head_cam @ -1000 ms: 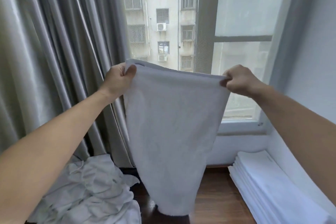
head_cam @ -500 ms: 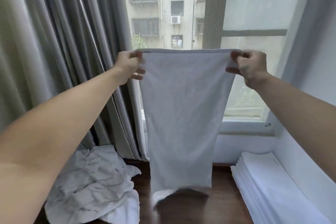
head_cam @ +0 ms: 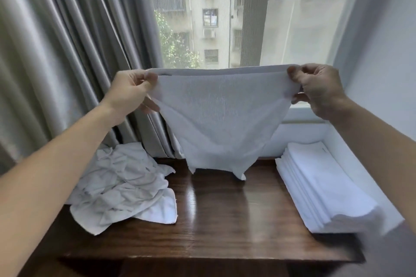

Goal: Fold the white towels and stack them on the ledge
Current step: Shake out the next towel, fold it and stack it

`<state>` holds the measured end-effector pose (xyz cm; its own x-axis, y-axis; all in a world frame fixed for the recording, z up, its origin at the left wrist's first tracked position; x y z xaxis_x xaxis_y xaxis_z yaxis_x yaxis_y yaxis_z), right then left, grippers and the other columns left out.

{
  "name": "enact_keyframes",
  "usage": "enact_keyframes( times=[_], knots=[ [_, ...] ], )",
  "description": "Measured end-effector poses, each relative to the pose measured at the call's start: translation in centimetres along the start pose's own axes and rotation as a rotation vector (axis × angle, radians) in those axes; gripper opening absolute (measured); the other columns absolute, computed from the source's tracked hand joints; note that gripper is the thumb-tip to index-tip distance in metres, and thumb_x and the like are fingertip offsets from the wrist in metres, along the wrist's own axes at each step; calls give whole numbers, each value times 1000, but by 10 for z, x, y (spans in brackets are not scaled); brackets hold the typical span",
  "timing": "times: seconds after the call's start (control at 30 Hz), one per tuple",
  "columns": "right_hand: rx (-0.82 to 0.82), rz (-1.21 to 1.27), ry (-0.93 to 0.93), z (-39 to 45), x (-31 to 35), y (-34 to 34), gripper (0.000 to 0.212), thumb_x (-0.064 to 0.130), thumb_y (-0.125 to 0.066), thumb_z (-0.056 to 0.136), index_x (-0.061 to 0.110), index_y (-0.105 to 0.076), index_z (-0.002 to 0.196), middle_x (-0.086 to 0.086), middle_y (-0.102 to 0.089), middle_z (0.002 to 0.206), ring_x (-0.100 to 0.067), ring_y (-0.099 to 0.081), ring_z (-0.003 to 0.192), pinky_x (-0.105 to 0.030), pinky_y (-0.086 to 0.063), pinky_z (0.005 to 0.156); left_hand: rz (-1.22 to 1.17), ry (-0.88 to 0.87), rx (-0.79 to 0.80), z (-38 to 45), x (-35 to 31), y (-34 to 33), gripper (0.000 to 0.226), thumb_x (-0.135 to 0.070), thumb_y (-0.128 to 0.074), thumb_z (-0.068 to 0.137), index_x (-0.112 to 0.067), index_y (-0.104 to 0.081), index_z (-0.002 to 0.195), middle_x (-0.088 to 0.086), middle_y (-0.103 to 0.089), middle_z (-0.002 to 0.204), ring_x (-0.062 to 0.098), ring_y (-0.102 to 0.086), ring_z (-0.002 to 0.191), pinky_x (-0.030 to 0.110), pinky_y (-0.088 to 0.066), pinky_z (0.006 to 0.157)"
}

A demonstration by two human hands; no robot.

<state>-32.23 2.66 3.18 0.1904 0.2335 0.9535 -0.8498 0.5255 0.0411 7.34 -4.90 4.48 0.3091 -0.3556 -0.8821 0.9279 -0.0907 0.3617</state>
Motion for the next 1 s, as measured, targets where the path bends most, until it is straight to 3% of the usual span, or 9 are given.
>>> enact_keyframes(
  times=[0.1,0.23,0.4,0.5,0.63,0.73,0.83,0.93,1.0],
  knots=[
    [34,-23,-58,-50,-7,0,18,23,-74,95,9,-71,84,-10,-65,76,-18,-60,48,-23,-46,37,44,20,13,-32,22,11,27,-33,-58,103,-13,-73,114,13,-77,85,27,-71,52,27,-52,38],
    [129,-67,-140,-116,-26,-1,21,22,-71,96,3,-72,85,-11,-66,75,-22,-58,53,-24,-47,40,50,87,98,-84,58,22,26,-28,-58,104,-4,-69,102,15,-69,75,25,-66,45,23,-43,34],
    [198,-98,-366,-195,-93,-4,22,19,-69,96,-2,-74,92,-10,-72,74,-27,-63,60,-30,-54,43,99,263,257,-160,134,12,23,-25,-56,105,-10,-70,97,3,-64,58,20,-60,41,22,-38,36],
    [243,-164,-480,-235,-146,-4,21,20,-67,99,4,-79,92,-16,-75,82,-30,-65,66,-38,-58,57,111,372,347,-197,191,-4,22,-30,-56,105,-19,-75,105,4,-65,61,18,-57,46,24,-36,40],
    [256,-215,-660,-269,-200,-6,26,22,-65,102,9,-78,83,-12,-67,68,-26,-60,56,-38,-54,58,113,490,419,-222,242,-24,27,-40,-57,103,-23,-78,97,0,-60,62,16,-53,56,25,-38,51],
    [250,-247,-682,-266,-225,-10,28,21,-63,102,7,-78,83,0,-64,60,-12,-55,49,-29,-45,52,118,502,434,-210,267,-33,42,-51,-61,98,-12,-76,93,-3,-63,69,14,-54,64,29,-42,63],
    [253,-295,-653,-237,-242,-16,37,24,-62,102,9,-71,69,11,-56,52,-2,-48,46,-24,-38,55,106,470,451,-177,282,-47,55,-58,-60,94,-5,-72,97,9,-73,86,29,-67,78,45,-53,76],
    [239,-317,-617,-188,-262,-24,39,26,-64,100,8,-69,65,9,-56,56,-9,-49,54,-28,-37,59,106,446,393,-125,287,-68,35,-35,-60,102,-8,-71,83,-4,-68,71,10,-64,68,30,-49,69],
    [225,-323,-596,-150,-283,-32,36,28,-66,98,1,-71,74,2,-64,69,-16,-56,65,-30,-40,63,104,446,366,-85,298,-83,44,-42,-62,99,-1,-66,83,-4,-56,68,9,-52,65,30,-40,66]
  ],
)
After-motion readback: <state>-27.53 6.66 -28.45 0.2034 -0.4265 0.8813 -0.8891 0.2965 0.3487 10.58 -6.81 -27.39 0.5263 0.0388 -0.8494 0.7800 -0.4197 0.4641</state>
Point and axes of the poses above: each hand's wrist, its own z-axis towards the middle knuckle, its own y-axis out of the back of the hand, x = y × z, the point moved 2 cm from there along z, towards the middle knuckle
